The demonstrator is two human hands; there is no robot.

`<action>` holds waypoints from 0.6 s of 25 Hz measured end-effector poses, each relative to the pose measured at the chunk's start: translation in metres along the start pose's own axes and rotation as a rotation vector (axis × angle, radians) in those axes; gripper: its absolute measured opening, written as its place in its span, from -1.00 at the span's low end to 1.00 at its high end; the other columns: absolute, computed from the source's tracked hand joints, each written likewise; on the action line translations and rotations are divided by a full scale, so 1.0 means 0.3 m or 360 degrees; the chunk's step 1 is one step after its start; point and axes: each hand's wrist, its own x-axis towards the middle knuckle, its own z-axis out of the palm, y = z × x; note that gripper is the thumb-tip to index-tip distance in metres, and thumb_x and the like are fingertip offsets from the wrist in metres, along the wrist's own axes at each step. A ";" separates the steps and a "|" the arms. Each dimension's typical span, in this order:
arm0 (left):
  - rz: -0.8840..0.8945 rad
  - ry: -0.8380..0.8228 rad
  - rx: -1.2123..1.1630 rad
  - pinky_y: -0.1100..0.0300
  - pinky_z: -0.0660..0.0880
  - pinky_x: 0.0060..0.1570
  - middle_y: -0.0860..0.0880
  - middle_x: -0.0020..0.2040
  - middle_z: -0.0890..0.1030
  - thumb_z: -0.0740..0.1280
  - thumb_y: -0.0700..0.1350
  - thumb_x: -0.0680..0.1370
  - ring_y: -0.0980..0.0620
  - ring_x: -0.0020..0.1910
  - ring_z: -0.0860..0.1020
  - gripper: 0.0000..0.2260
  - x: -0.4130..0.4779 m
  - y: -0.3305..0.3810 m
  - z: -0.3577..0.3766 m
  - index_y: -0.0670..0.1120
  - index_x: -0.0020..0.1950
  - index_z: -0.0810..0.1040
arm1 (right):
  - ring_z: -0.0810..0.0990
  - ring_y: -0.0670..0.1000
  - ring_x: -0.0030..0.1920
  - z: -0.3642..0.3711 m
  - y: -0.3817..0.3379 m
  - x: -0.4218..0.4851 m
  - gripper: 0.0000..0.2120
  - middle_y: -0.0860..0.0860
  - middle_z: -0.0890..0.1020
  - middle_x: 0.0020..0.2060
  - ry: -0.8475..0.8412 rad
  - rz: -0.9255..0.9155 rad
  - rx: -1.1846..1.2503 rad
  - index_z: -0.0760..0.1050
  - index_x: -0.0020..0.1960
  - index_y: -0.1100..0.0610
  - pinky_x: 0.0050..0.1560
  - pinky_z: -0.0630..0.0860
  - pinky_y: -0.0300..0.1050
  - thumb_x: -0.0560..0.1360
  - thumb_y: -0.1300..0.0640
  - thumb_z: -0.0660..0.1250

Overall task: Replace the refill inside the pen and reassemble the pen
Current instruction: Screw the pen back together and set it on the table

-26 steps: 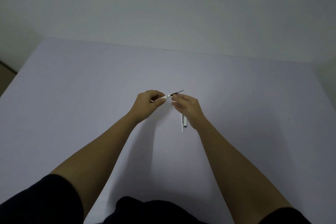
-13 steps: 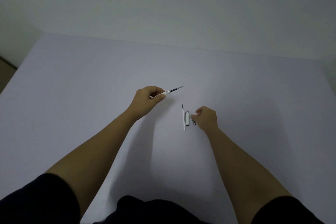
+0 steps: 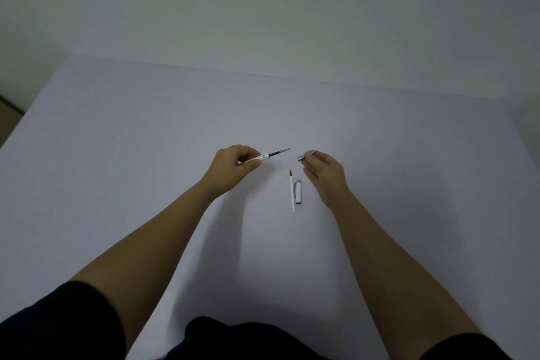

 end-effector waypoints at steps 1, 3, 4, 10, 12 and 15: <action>-0.0006 -0.0012 0.0007 0.27 0.43 -0.12 0.01 -0.07 0.61 0.35 -0.09 0.50 0.06 -0.09 0.54 -0.85 0.000 -0.001 0.002 -0.08 0.04 0.61 | 0.65 -0.17 -0.17 0.012 -0.005 -0.011 -0.95 0.01 0.64 -0.16 -0.0044 -0.0011 0.0048 0.52 -0.13 0.09 -0.11 0.54 -0.30 0.49 0.22 0.34; -0.0007 -0.0025 0.0021 0.25 0.44 -0.11 -0.02 -0.04 0.62 0.34 -0.09 0.50 0.02 -0.06 0.54 -0.83 -0.002 -0.003 0.005 -0.09 0.05 0.61 | 0.65 -0.18 -0.15 0.027 -0.005 -0.022 -0.93 0.01 0.64 -0.15 -0.0095 -0.0026 0.0127 0.52 -0.13 0.10 -0.09 0.54 -0.32 0.51 0.24 0.31; -0.0004 -0.0027 0.0027 0.24 0.44 -0.10 -0.03 -0.03 0.62 0.34 -0.09 0.50 0.02 -0.06 0.55 -0.83 -0.003 -0.003 0.006 -0.10 0.05 0.61 | 0.64 -0.17 -0.14 0.033 -0.008 -0.028 -0.92 0.01 0.64 -0.15 -0.0116 -0.0023 0.0160 0.51 -0.13 0.10 -0.07 0.54 -0.31 0.52 0.24 0.30; 0.0008 -0.0029 0.0047 0.20 0.44 -0.09 -0.05 -0.03 0.63 0.34 -0.09 0.50 0.00 -0.06 0.55 -0.86 -0.010 -0.002 0.004 -0.08 0.02 0.61 | 0.64 -0.14 -0.13 0.045 -0.010 -0.040 -0.90 -0.02 0.67 -0.22 -0.0145 -0.0025 0.0265 0.52 -0.13 0.10 -0.07 0.56 -0.31 0.52 0.26 0.29; 0.0014 -0.0031 0.0054 0.24 0.43 -0.12 -0.05 -0.03 0.63 0.34 -0.09 0.50 0.00 -0.06 0.55 -0.86 -0.012 -0.001 0.004 -0.08 0.01 0.61 | 0.65 -0.14 -0.13 0.045 -0.010 -0.042 -0.90 -0.05 0.69 -0.26 -0.0145 -0.0031 0.0271 0.52 -0.13 0.10 -0.09 0.57 -0.32 0.52 0.26 0.29; 0.0024 -0.0035 0.0062 0.28 0.41 -0.14 -0.04 -0.04 0.63 0.34 -0.09 0.50 0.01 -0.06 0.54 -0.88 -0.013 0.005 0.005 -0.06 0.00 0.61 | 0.67 -0.16 -0.15 0.047 -0.009 -0.047 -0.91 0.00 0.66 -0.18 -0.0169 -0.0055 0.0251 0.52 -0.11 0.11 -0.12 0.58 -0.34 0.52 0.26 0.29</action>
